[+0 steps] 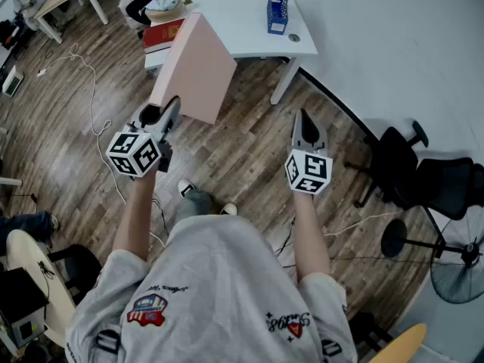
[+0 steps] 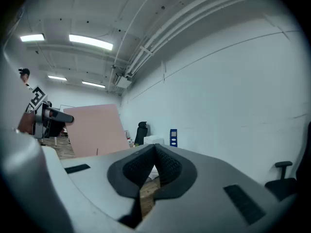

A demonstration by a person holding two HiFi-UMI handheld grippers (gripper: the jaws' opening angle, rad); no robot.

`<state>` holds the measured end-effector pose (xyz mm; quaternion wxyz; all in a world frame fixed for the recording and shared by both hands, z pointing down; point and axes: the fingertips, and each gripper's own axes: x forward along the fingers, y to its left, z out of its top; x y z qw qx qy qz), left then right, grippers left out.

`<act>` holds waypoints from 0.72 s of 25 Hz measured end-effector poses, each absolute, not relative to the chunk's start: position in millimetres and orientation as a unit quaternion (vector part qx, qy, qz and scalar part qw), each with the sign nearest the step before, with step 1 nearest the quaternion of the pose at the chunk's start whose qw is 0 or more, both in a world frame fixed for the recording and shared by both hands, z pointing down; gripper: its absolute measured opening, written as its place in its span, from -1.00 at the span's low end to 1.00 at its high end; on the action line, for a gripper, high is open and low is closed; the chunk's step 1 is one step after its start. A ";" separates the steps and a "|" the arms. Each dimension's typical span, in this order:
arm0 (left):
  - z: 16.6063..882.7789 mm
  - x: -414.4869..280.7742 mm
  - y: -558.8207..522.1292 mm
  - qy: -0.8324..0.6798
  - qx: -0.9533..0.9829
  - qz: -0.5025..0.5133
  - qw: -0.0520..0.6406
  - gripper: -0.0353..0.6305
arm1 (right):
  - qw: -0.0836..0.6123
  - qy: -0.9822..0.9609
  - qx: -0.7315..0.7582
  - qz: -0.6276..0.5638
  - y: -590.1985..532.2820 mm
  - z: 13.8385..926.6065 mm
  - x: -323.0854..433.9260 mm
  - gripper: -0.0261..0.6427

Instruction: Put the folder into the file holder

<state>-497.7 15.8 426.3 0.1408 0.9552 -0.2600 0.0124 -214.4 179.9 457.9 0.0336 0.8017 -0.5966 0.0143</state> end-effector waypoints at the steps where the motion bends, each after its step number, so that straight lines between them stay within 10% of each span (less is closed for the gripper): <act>1: 426.7 -497.6 16.8 -0.260 0.955 0.012 0.142 -0.38 | 0.034 -0.596 0.802 0.014 181.6 457.8 -214.2 -0.94; 18: 434.2 -500.4 26.0 -0.263 0.953 0.014 0.151 -0.38 | 0.036 -0.588 0.808 0.031 194.3 467.5 -210.9 -0.92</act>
